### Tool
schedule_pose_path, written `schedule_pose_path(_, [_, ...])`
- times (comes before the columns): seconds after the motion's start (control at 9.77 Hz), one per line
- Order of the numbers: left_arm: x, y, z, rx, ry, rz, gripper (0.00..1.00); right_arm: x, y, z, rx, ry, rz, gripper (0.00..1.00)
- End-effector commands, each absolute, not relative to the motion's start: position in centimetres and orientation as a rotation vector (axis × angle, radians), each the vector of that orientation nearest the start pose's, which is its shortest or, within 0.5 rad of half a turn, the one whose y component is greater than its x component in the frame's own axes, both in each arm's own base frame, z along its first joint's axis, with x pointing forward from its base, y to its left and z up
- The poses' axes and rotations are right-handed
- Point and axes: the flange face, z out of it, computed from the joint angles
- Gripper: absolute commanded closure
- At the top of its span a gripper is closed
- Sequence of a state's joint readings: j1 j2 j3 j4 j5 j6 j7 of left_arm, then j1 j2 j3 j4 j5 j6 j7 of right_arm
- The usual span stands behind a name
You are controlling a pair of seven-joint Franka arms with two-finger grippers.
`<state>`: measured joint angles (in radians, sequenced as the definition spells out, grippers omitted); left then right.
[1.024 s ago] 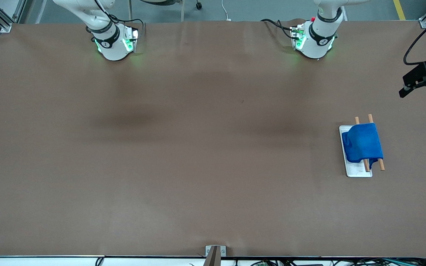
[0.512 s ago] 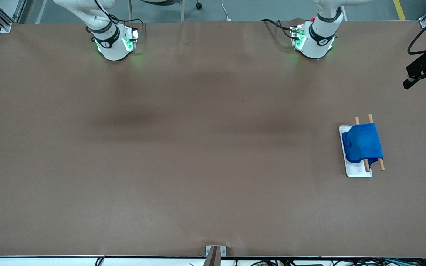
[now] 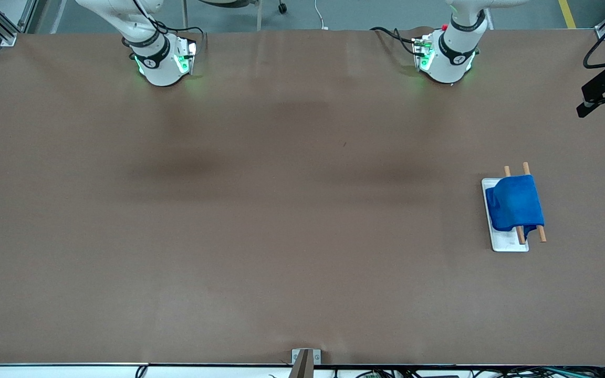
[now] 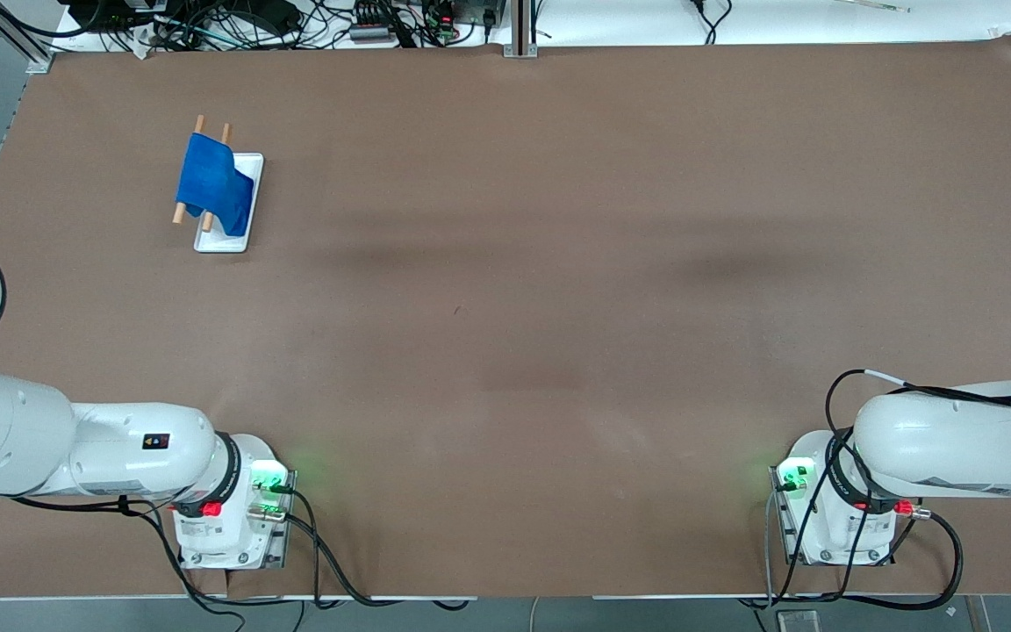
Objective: Right arm passes towel to left arm to hang
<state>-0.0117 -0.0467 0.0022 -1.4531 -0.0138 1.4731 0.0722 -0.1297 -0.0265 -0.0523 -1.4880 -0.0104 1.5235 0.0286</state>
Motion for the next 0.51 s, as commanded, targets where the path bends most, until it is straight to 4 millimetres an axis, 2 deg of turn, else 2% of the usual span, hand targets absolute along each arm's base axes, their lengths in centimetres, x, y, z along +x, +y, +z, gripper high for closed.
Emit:
schedule_pose_path(0.0, [53.0, -1.27, 67.32, -3.163, 0.13, -0.023, 0.0, 53.23, -10.37, 67.67, -3.142, 0.331, -0.092, 0.0])
schedule_pose_path(0.41, [53.24, -0.96, 67.01, -3.163, 0.113, -0.018, 0.0, 53.07, -11.28, 67.77, -3.142, 0.358, -0.099, 0.0])
